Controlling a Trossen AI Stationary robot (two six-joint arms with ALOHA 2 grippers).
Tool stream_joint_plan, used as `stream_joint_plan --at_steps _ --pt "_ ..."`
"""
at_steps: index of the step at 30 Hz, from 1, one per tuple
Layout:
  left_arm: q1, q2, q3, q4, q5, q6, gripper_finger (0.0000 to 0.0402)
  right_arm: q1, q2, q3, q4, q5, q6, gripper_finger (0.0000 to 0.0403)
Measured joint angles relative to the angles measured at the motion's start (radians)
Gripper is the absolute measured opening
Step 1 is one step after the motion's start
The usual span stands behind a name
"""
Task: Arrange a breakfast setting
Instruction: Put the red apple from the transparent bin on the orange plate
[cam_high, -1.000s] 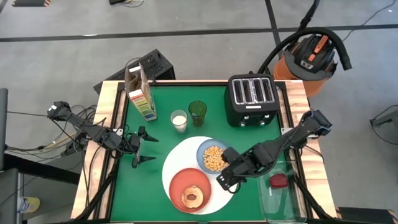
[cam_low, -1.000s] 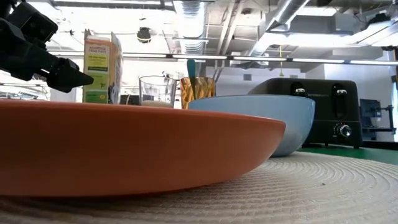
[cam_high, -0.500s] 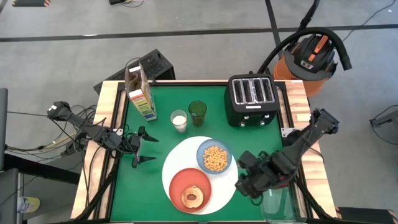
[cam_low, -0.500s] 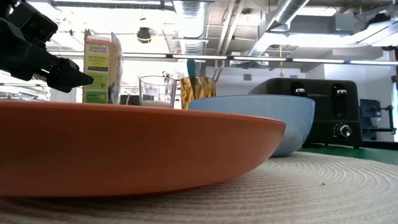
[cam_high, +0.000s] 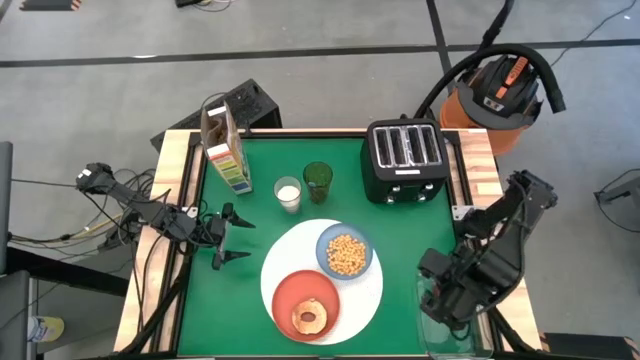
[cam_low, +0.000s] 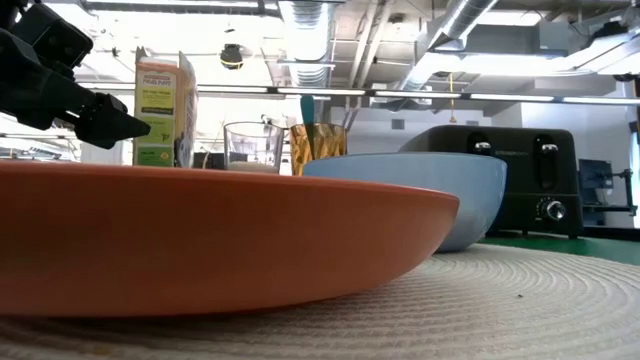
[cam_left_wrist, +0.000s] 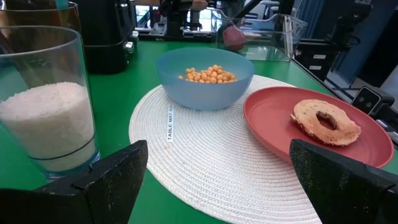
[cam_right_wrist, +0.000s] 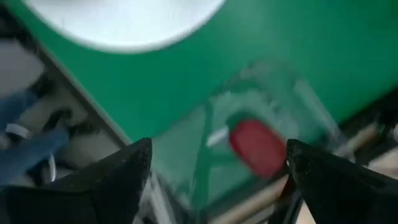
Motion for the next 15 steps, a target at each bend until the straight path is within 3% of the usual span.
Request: stream_joint_plan --at_steps 7,15 --pt "0.000 0.000 0.000 0.000 0.000 0.000 0.0378 0.087 -0.014 0.000 -0.002 -0.087 0.047 0.0389" --pt "0.000 0.000 0.000 0.000 0.000 0.000 0.0378 0.173 -0.011 -0.064 0.004 -0.106 0.079 0.0397"
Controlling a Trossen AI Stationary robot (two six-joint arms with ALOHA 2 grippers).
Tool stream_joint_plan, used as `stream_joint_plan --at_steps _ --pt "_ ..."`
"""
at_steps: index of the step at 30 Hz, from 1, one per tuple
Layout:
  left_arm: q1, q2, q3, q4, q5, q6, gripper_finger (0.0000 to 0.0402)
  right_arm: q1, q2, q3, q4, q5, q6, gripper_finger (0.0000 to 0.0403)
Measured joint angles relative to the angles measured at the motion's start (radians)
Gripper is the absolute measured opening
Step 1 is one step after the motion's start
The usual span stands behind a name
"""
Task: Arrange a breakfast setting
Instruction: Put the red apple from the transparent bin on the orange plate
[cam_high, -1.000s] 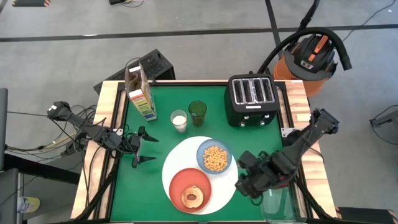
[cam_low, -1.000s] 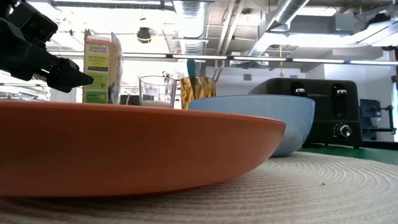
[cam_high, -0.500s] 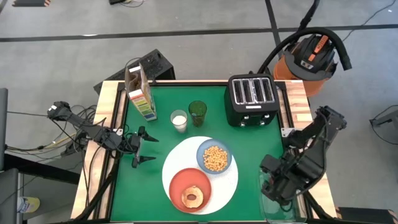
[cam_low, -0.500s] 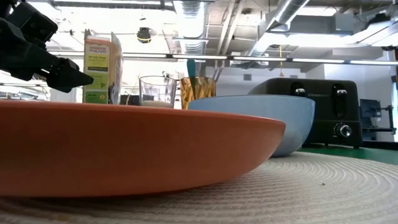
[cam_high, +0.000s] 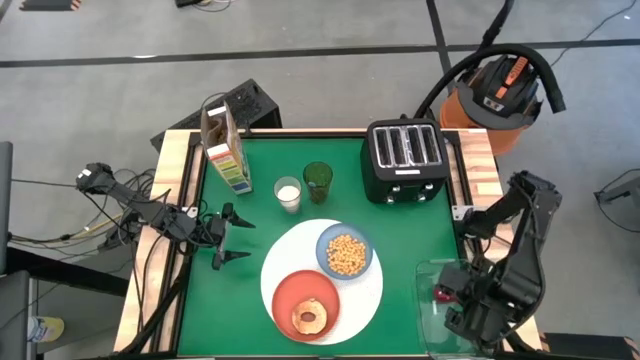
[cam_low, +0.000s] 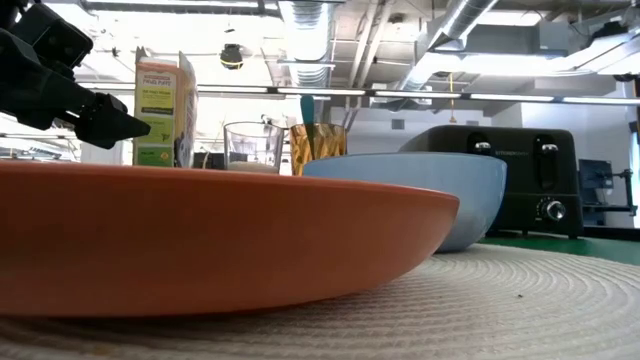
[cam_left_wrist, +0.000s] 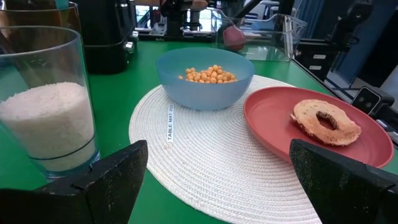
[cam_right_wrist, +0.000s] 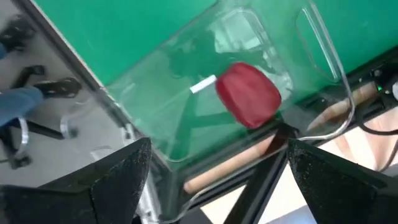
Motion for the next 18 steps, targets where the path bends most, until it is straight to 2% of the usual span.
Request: stream_joint_plan --at_steps 4,12,18 --pt "0.000 0.000 0.000 0.000 0.000 0.000 0.0378 0.025 -0.001 -0.074 0.058 -0.008 -0.016 0.0397" --pt "0.000 0.000 0.000 0.000 0.000 0.000 0.0378 0.053 -0.001 -0.225 0.104 -0.004 -0.186 0.0397" --pt "0.000 0.000 0.000 0.000 0.000 0.000 0.0378 0.086 0.000 -0.325 0.215 -0.002 -0.278 0.0397"
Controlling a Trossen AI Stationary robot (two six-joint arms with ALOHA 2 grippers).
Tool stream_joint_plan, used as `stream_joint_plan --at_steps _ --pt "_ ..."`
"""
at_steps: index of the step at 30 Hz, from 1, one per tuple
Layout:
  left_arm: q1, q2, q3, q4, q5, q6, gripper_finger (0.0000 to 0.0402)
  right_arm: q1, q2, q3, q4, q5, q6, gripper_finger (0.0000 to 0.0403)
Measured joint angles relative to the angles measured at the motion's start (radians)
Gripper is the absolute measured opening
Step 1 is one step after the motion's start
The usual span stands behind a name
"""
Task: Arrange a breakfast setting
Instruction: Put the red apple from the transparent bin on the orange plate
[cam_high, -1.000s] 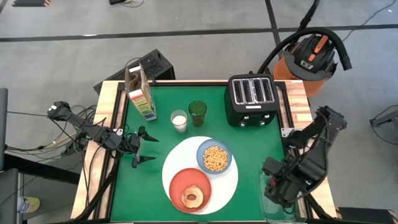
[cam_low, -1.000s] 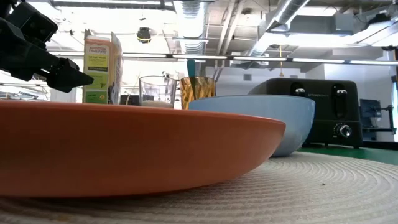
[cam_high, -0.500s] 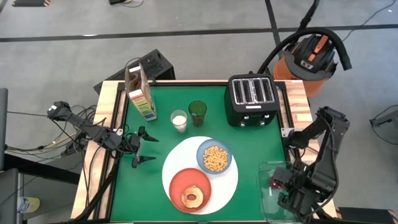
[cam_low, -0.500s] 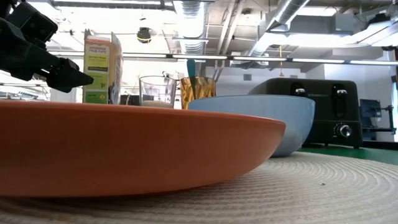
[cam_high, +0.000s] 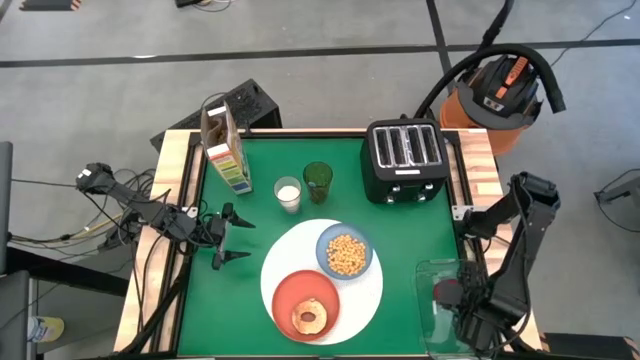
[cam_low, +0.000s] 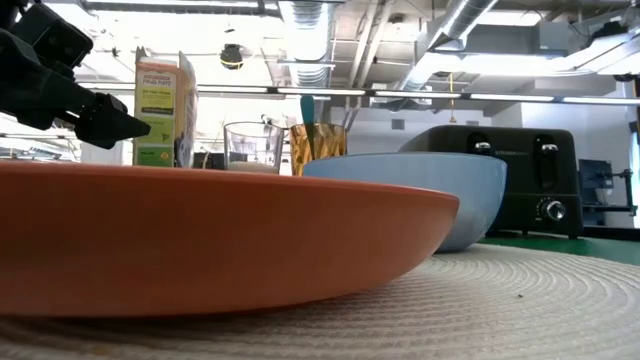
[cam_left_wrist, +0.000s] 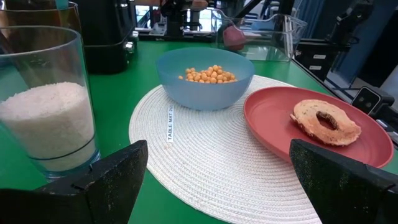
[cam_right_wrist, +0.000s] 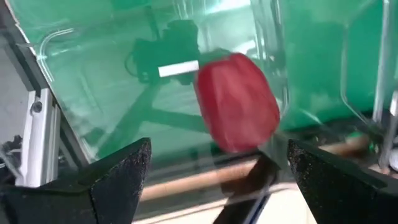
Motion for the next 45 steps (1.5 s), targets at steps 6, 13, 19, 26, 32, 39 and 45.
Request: stream_joint_plan --at_steps 6,13,19,26,32,39,45 --pt "0.000 0.000 0.000 0.000 0.000 0.000 0.0378 0.005 0.000 -0.066 0.030 0.041 -0.028 0.0396" --pt "0.000 0.000 0.000 0.000 0.000 0.000 0.0378 0.003 0.000 -0.151 0.116 0.051 -0.030 0.0396" --pt "0.000 0.000 0.000 0.000 0.000 0.000 0.0378 0.003 0.000 -0.206 0.183 0.049 -0.027 0.0396" --pt "0.000 0.000 0.000 0.000 0.000 0.000 0.0378 -0.006 0.000 -0.274 0.256 0.026 -0.018 0.0396" --pt "0.000 0.000 0.000 0.000 0.000 0.000 0.0378 -0.025 0.000 -0.295 0.336 0.021 -0.049 0.0396" --pt "0.000 0.000 0.000 0.000 0.000 0.000 0.0378 -0.061 0.000 -0.331 0.359 0.021 -0.069 0.0396" --pt "0.000 0.000 0.000 0.000 0.000 0.000 0.0378 -0.097 0.000 -0.333 0.367 0.022 -0.081 0.0392"
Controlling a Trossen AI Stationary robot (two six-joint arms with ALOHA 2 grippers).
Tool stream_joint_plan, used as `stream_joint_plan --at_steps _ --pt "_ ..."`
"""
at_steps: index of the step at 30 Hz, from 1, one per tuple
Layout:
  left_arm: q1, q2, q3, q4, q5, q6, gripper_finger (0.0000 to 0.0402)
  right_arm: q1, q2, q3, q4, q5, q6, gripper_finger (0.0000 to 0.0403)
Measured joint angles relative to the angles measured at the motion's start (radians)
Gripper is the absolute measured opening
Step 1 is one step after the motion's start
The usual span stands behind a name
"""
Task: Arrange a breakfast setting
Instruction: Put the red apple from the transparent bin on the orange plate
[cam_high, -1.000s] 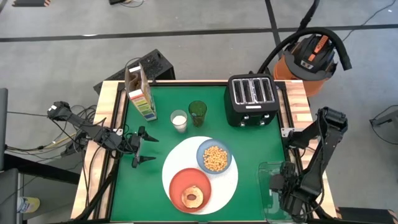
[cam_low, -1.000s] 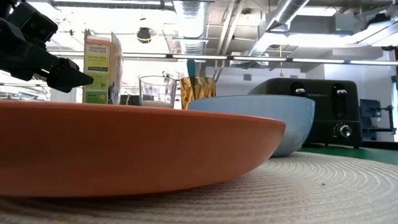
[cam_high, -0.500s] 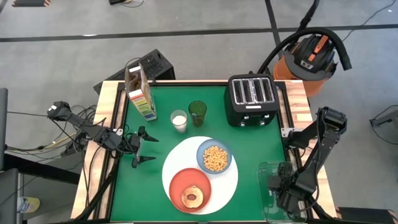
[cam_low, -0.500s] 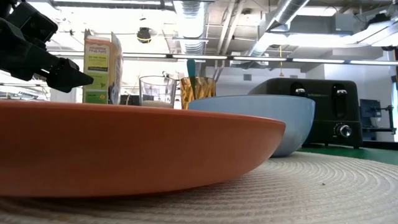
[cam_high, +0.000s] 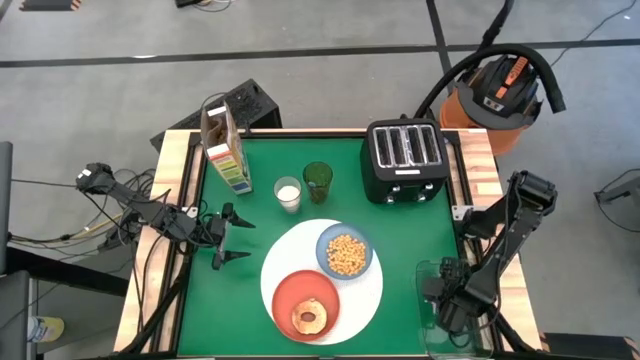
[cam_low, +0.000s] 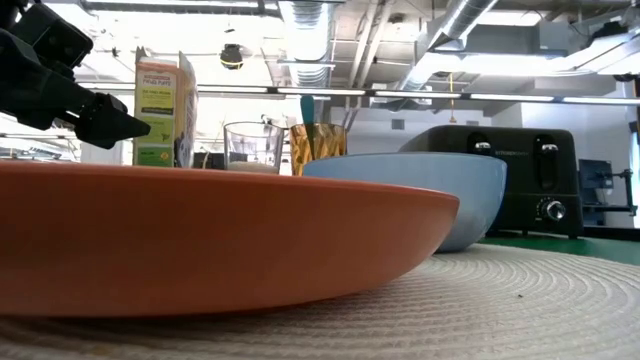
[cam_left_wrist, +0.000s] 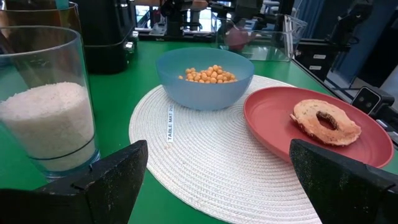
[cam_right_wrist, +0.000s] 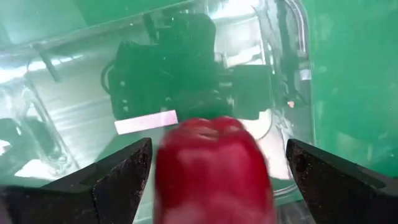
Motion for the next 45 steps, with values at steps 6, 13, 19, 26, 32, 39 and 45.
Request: stream_joint_plan --at_steps 6,13,19,26,32,39,45 --pt "0.000 0.000 0.000 0.000 0.000 0.000 0.0378 -0.007 0.000 0.000 0.001 -0.001 0.008 0.0380" --pt "0.000 0.000 0.000 0.000 0.000 0.000 0.0378 0.005 0.000 0.000 0.000 -0.071 0.032 0.0382" --pt "0.000 0.000 0.000 0.000 0.000 0.000 0.0378 0.038 0.000 0.000 -0.001 -0.078 0.090 0.0383" --pt "0.000 0.000 0.000 0.000 0.000 0.000 0.0378 0.061 0.000 -0.040 0.013 -0.079 0.144 0.0382" --pt "0.000 0.000 0.000 0.000 0.000 0.000 0.0378 0.060 0.001 -0.068 0.050 -0.107 0.171 0.0362" --pt "0.000 0.000 0.000 0.000 0.000 0.000 0.0378 0.060 0.001 -0.068 0.066 -0.150 0.160 0.0307" --pt "0.000 0.000 0.000 0.000 0.000 0.000 0.0378 0.060 0.001 -0.044 0.066 -0.159 0.160 0.0300"
